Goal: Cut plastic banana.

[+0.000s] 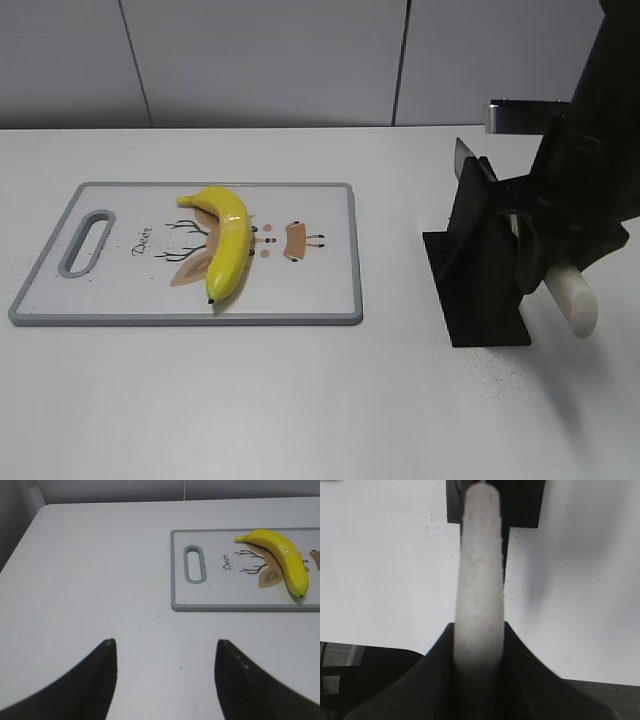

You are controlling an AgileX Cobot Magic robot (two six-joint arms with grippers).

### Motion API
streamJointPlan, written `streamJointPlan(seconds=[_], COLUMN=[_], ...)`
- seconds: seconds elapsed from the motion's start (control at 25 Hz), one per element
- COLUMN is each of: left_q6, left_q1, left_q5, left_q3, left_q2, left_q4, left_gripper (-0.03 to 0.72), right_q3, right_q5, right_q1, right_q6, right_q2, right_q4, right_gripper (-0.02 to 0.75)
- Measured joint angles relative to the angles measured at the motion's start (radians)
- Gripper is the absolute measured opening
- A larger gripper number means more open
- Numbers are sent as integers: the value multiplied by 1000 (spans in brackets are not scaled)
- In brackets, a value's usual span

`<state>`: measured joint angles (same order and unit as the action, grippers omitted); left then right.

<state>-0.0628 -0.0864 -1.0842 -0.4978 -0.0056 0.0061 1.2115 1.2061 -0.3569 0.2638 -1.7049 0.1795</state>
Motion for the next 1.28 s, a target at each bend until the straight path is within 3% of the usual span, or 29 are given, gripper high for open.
streamJointPlan(seconds=[0.8, 1.04, 1.28], left_q6=[0, 0, 0], left_q1=[0, 0, 0], left_q5=[0, 0, 0], left_q3=[0, 0, 0], left_q2=[0, 0, 0], left_q4=[0, 0, 0], left_gripper=[579, 579, 579], right_q3=[196, 202, 268], right_q5=[15, 17, 19], right_q1=[0, 0, 0], right_q6=[37, 37, 23], right_q2=[72, 113, 142], right_q4=[-13, -88, -89], right_gripper=[160, 160, 160])
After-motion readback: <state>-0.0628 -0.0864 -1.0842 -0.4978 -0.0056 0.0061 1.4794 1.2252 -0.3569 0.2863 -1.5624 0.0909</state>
